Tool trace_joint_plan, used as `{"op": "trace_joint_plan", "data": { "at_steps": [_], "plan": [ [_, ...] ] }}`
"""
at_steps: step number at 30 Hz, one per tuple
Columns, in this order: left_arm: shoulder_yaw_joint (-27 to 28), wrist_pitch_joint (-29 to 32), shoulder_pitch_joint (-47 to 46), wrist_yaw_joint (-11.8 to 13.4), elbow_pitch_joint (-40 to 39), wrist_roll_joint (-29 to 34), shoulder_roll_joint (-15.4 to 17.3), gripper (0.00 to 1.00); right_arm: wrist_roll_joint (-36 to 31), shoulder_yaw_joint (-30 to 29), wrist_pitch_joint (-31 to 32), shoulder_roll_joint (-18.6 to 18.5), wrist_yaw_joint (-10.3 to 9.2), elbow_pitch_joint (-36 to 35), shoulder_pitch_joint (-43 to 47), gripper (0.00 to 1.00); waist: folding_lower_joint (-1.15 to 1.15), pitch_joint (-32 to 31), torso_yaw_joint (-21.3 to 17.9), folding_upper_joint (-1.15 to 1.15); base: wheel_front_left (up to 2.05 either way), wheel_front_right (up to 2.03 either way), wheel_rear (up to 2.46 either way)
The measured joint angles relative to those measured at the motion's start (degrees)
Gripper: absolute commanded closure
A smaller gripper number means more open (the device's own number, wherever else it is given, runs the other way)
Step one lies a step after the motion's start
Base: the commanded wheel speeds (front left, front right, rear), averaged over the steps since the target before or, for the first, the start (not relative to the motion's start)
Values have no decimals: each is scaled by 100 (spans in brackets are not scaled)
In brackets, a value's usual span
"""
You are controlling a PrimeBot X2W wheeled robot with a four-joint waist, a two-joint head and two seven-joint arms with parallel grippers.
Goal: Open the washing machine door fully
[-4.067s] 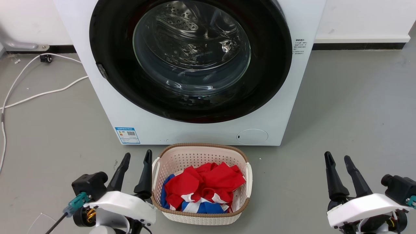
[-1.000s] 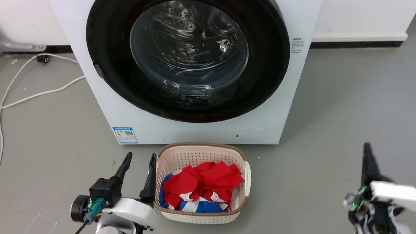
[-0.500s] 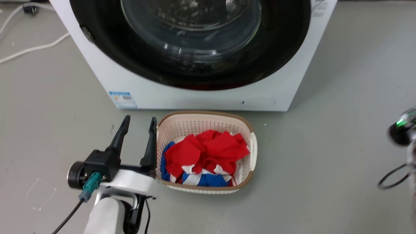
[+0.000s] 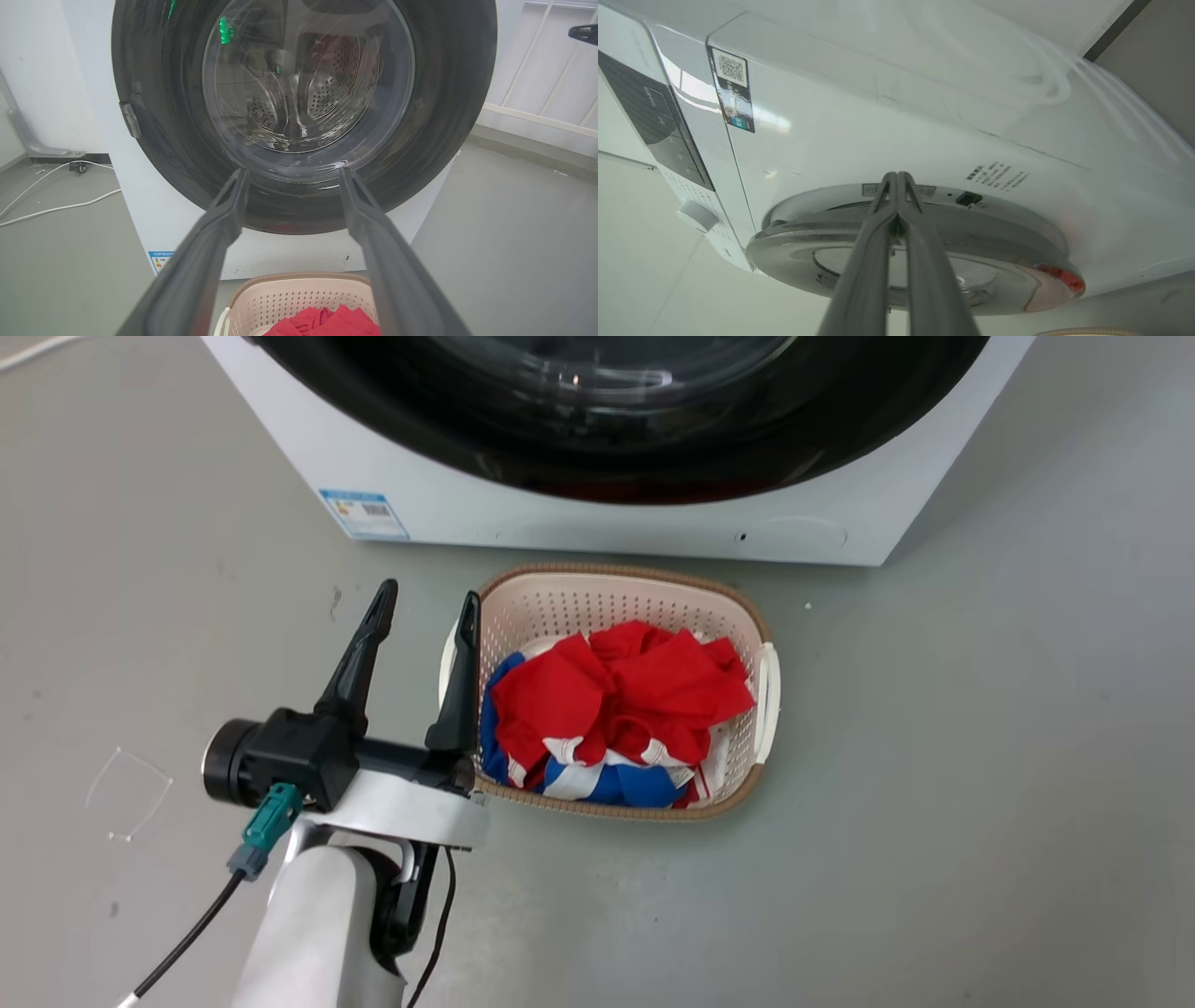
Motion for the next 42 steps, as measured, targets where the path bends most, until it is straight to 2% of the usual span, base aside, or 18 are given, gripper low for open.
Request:
{"op": "trace_joint_plan", "data": {
  "at_steps": [6,12,20,27,34,42],
  "plan": [
    [-135,0,-192,0,-29,-103,-14,0,-459,651,610,193,1,653,-953,100,0,298,114,0,0,0,0],
    [-236,0,-364,-1,-54,-120,-21,0,-710,864,708,408,1,1188,-1582,100,0,525,264,0,0,0,0],
    [-316,0,-500,-8,-129,-107,-31,0,-849,959,1005,413,1,1551,-1985,100,0,744,410,0,0,0,0],
    [-298,0,-500,-8,-151,-102,-34,0,-745,923,1517,378,-1,1537,-1835,100,0,630,387,0,0,0,0],
    [-311,0,-359,-8,15,-103,-32,0,-419,847,2264,407,0,1315,-1177,100,0,270,309,0,0,0,0],
    [-280,0,-26,-8,229,-118,85,0,-79,811,2792,755,0,965,-229,100,-1,-293,178,0,0,0,0]
  ]
}}
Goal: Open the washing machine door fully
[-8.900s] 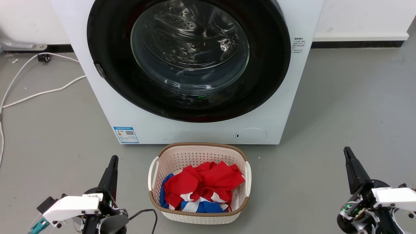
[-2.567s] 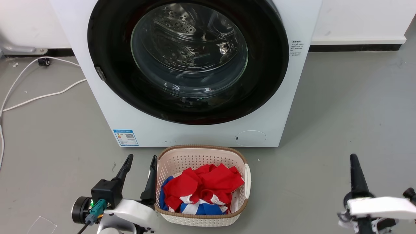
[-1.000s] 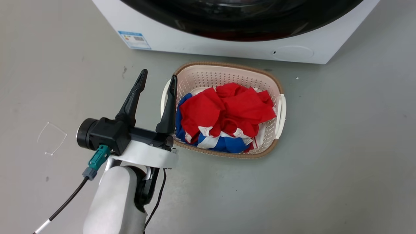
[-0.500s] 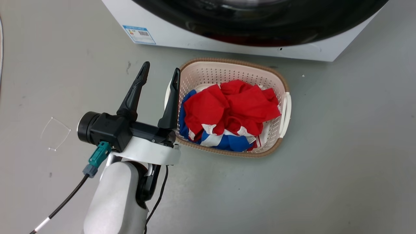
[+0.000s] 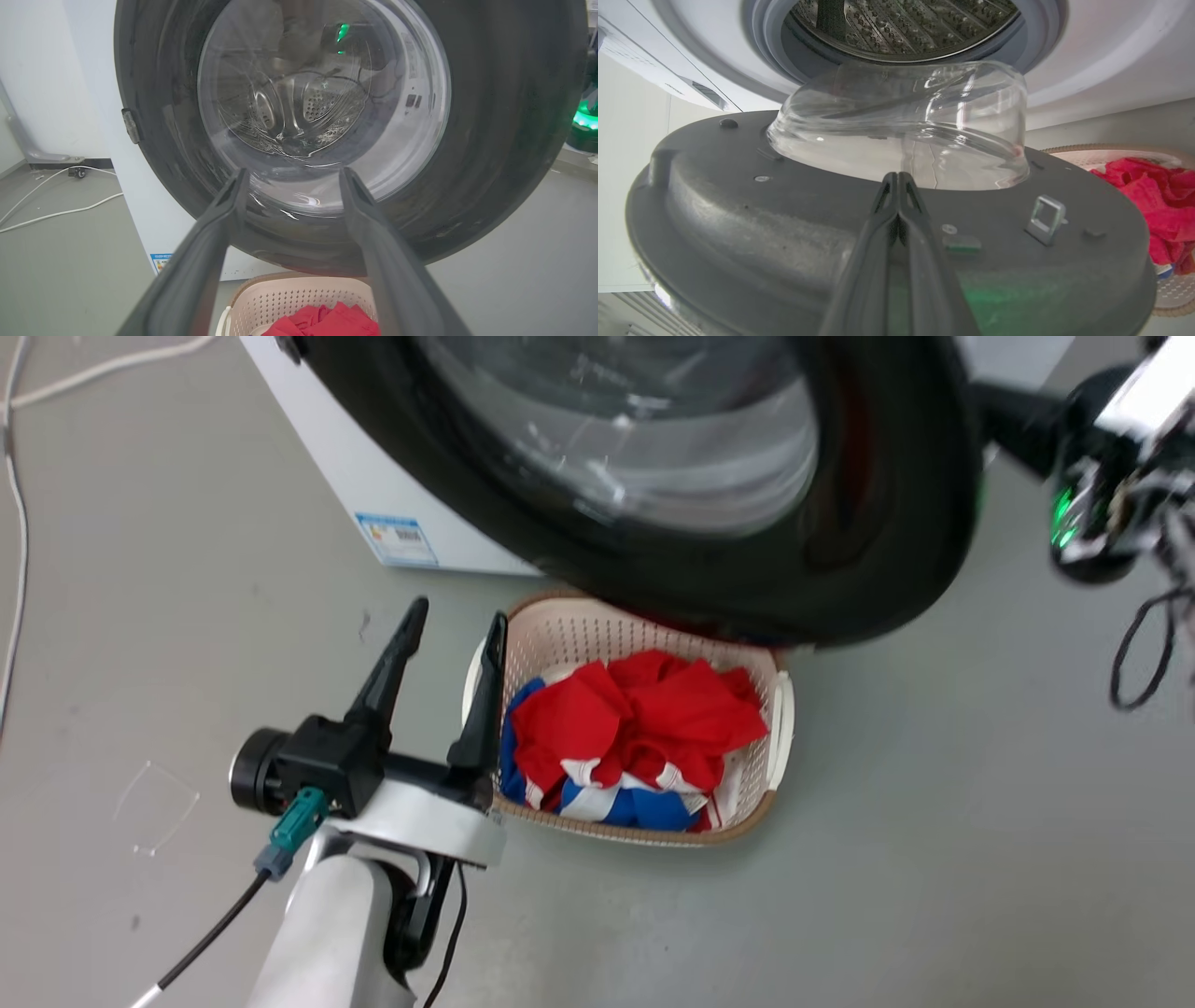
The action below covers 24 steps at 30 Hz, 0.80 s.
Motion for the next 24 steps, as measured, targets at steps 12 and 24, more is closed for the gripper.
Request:
{"op": "trace_joint_plan", "data": {
  "at_steps": [12,24],
  "plan": [
    [-76,0,569,0,301,-102,69,0,289,45,216,582,0,-504,1400,100,-1,-912,-134,0,0,0,0],
    [-155,0,882,0,483,-221,79,0,255,358,126,1217,1,-1025,2256,100,-1,-1436,-237,0,0,0,0]
  ]
}}
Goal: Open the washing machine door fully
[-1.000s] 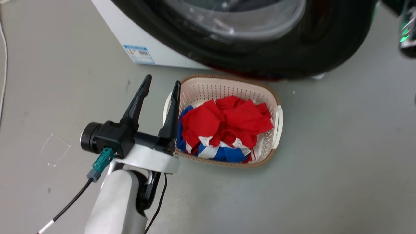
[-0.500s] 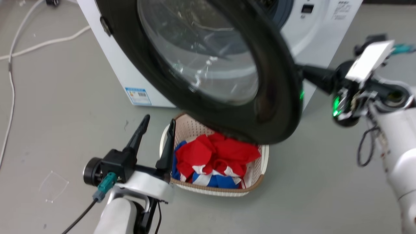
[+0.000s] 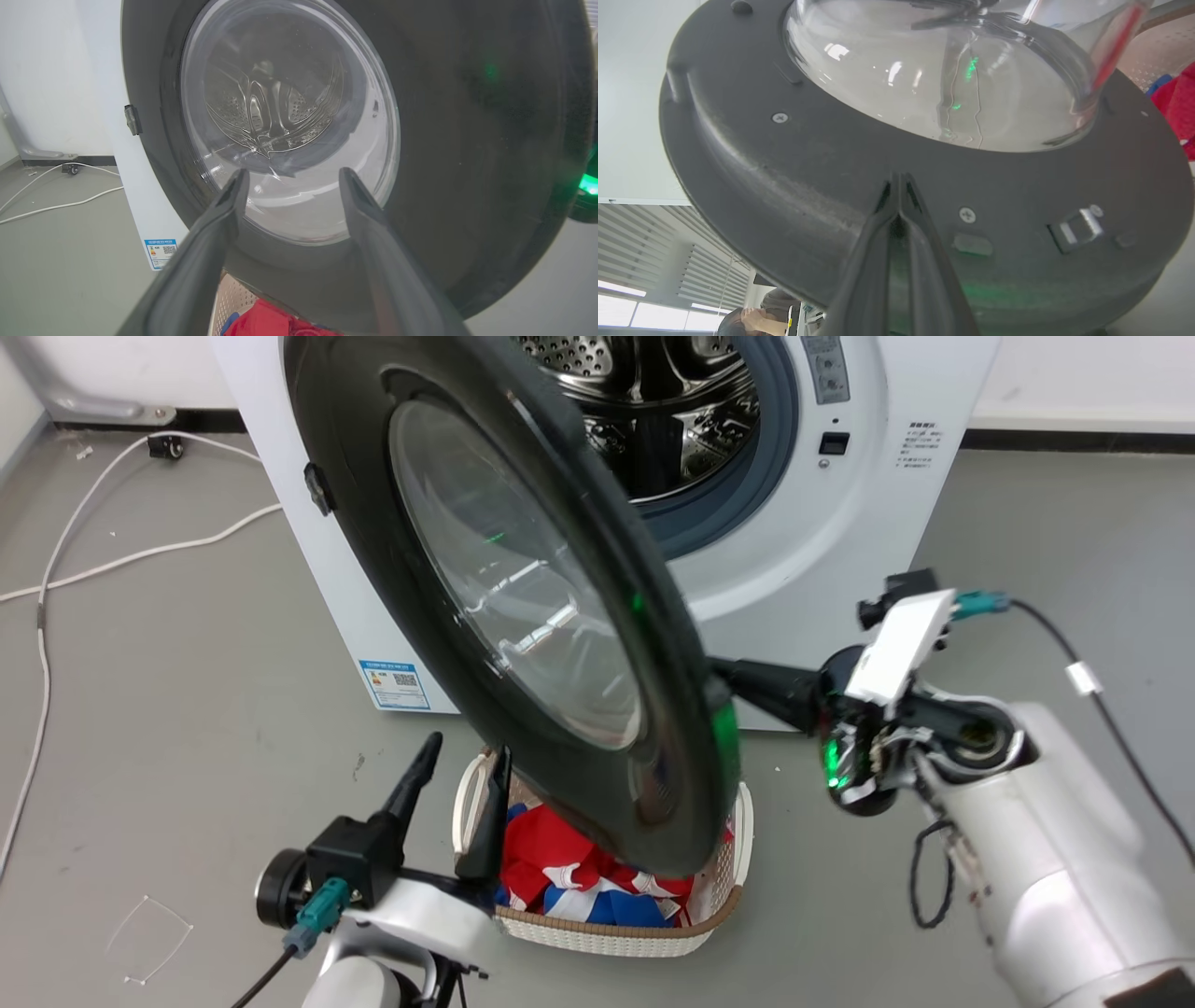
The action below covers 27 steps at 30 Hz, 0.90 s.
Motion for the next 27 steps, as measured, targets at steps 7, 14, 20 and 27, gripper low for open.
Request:
{"op": "trace_joint_plan", "data": {
  "at_steps": [7,14,20,27],
  "plan": [
    [-62,1,83,0,75,-41,-7,0,-37,197,-177,166,-1,-457,402,100,0,-89,5,0,0,0,0],
    [-63,1,119,0,114,-75,-7,0,-45,180,-802,234,0,-837,843,100,0,-157,2,0,0,0,0],
    [49,1,191,0,149,-80,-23,0,-598,-270,-2485,81,-1,-1359,1356,100,0,-233,-91,0,0,0,0],
    [182,1,249,1,175,-79,-51,0,-1166,-694,-3871,-392,0,-2084,2104,100,0,-309,-211,0,0,0,0]
  ]
}}
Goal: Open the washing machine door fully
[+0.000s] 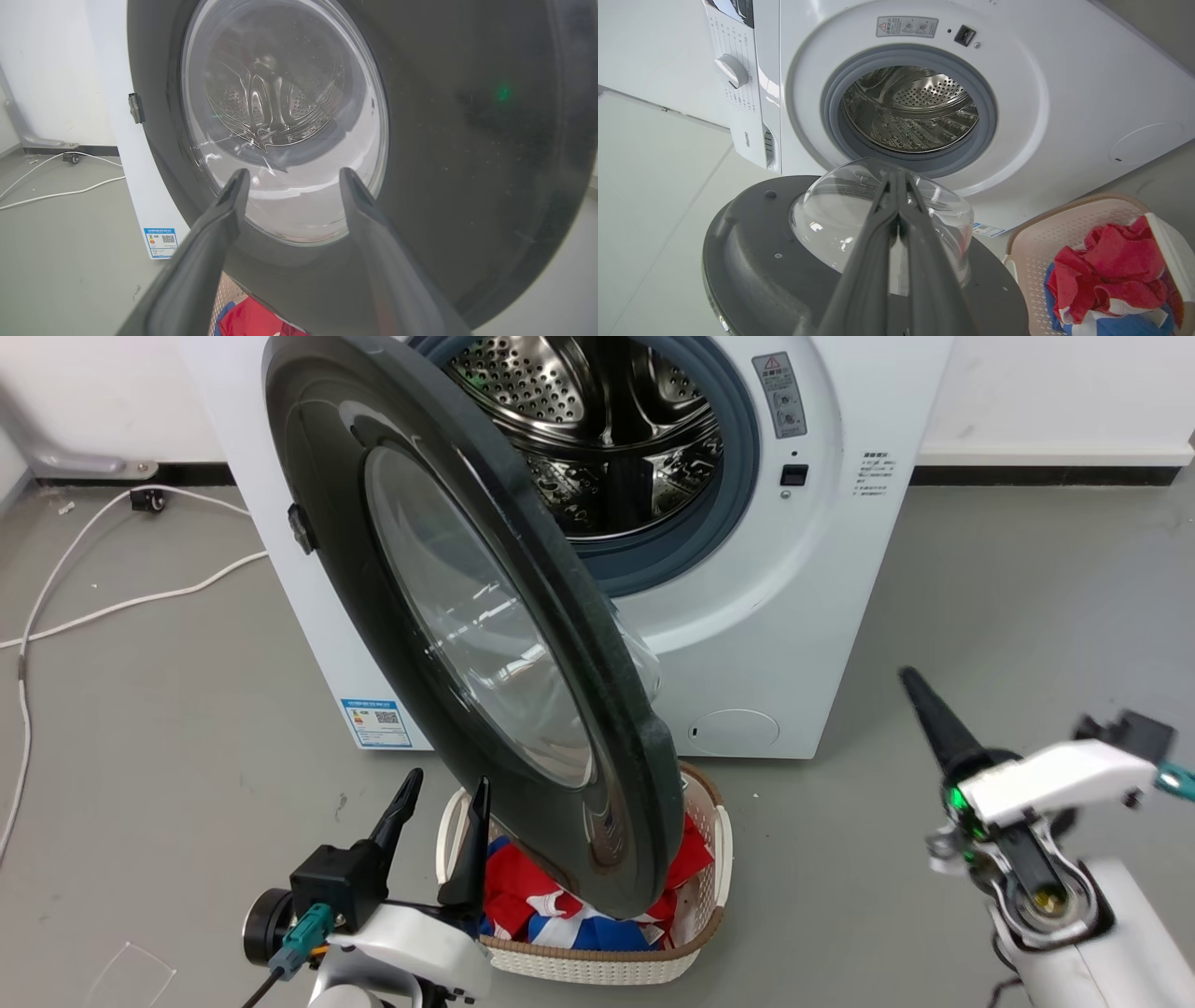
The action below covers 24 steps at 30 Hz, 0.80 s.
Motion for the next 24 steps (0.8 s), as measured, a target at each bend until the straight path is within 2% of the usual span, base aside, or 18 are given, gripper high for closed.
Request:
{"op": "trace_joint_plan", "data": {
  "at_steps": [2,3,5,6,7,11,17,20,22,23,24],
  "plan": [
    [37,0,23,0,11,2,-3,0,-259,-89,-377,-136,-1,-176,287,100,0,-29,-27,0,0,0,0],
    [47,0,27,0,16,7,-8,0,-322,-138,-530,-185,-1,-276,432,93,0,-40,-36,0,0,0,0],
    [77,0,32,15,23,7,-25,0,-623,-156,-810,-278,-1,-420,704,26,0,-52,-53,0,0,0,0],
    [92,0,36,16,30,8,-32,0,-786,-145,-931,-321,0,-476,839,26,0,-58,-62,0,0,0,0],
    [111,0,41,21,33,8,-34,0,-957,-142,-1049,-345,-1,-528,960,0,0,-63,-72,0,0,0,0],
    [186,0,65,46,43,30,-52,0,-1811,-229,-1597,-432,0,-691,1249,0,0,-68,-112,0,0,0,0],
    [270,0,83,69,37,56,-73,0,-4102,-804,-1972,-433,0,-881,1446,0,0,-58,-145,0,0,0,0],
    [310,-1,82,90,27,68,-74,0,-5267,-1112,-1991,-209,1,-1222,1540,0,1,-43,-151,0,0,0,0],
    [328,0,82,90,27,101,-77,0,-5758,-1199,-1817,34,0,-1475,1662,0,0,-33,-144,0,0,0,0],
    [361,-1,81,91,26,109,-76,0,-6225,-1215,-1602,222,1,-1671,1817,0,0,-18,-144,0,0,0,0],
    [361,-1,81,91,26,109,-76,0,-6225,-1215,-1602,222,1,-1671,1817,0,0,-18,-144,0,0,0,0]
  ]
}}
